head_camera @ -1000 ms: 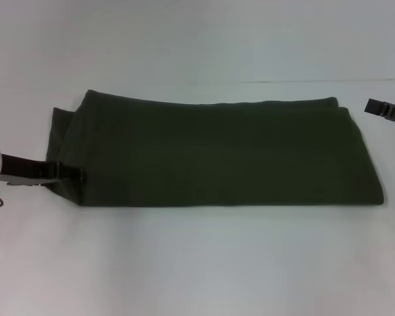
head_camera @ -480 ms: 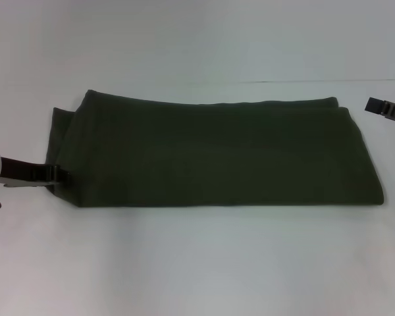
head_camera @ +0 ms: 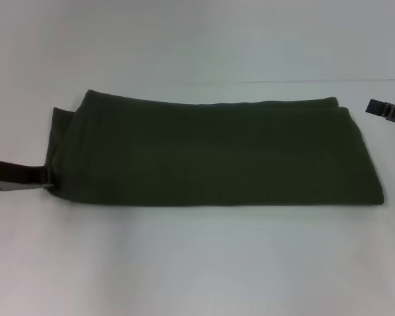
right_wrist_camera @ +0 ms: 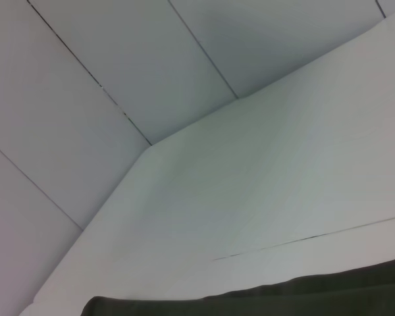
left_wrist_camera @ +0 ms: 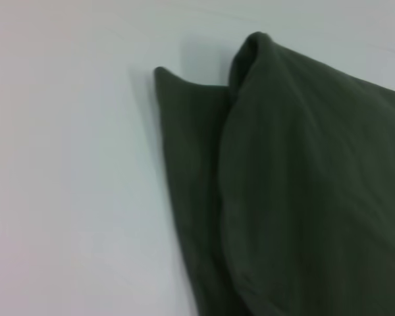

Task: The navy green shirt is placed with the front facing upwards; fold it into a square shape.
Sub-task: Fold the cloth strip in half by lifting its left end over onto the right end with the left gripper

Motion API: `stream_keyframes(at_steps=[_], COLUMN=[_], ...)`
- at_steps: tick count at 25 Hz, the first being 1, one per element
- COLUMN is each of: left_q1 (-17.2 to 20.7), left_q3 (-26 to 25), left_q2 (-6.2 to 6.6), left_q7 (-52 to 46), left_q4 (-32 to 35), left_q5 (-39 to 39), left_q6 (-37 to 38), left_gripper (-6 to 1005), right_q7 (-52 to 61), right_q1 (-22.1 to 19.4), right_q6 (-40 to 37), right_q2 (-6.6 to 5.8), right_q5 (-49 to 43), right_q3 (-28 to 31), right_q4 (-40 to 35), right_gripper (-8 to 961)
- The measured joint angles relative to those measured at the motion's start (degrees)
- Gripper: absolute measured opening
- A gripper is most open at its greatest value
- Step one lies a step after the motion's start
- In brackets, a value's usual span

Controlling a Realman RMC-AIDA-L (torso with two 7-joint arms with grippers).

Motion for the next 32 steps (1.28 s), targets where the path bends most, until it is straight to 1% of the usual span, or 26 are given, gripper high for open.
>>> stream_keyframes(at_steps=[6, 10, 14, 17, 19, 23, 26, 29, 32], left_q1=[3.62, 6.27, 9.23, 11.09, 12.05, 13.58, 14.60, 15.42, 16.40], left_q3=[-0.02, -0.50, -2.77, -6.28, -9.76, -16.36, -20.60, -23.57, -25.10], left_q2=[-1.30, -1.42, -1.52, -1.76, -1.75, -1.31, -0.80, -0.29, 0.02], left_q7=[-0.51, -0.44, 0.30, 2.15, 4.22, 8.14, 10.05, 11.43, 12.06], left_q4=[4.59, 5.51, 6.87, 7.61, 7.63, 7.31, 7.23, 7.22, 7.58], left_q5=[-1.90, -4.58, -7.26, -9.69, -11.74, -15.49, -16.66, -16.82, -16.97], left_q6=[0.75, 0.83, 0.82, 0.82, 1.27, 2.52, 3.09, 4.00, 4.31], left_gripper=[14, 14, 15, 15, 15, 14, 14, 14, 15], right_q7=[-0.04, -0.45, -0.61, -0.73, -0.80, -1.02, -1.42, -1.51, -1.52], right_q1=[0.02, 0.12, 0.25, 0.32, 0.49, 1.06, 1.78, 2.23, 2.63], right_q6=[0.09, 0.37, 0.59, 0.59, 0.63, 0.77, 1.27, 1.81, 2.07], right_q2=[0.47, 1.13, 1.95, 2.42, 2.74, 3.08, 3.18, 3.54, 3.79], right_q5=[0.03, 0.18, 0.91, 1.32, 1.41, 1.42, 1.41, 1.41, 1.29], right_q3=[0.00, 0.00, 0.00, -0.03, -0.08, -0.20, -0.37, -0.59, -0.62], right_q4=[0.06, 0.08, 0.10, 0.16, 0.23, 1.01, 2.16, 2.51, 2.53], right_gripper=[904, 903, 902, 901, 900, 900, 900, 900, 901])
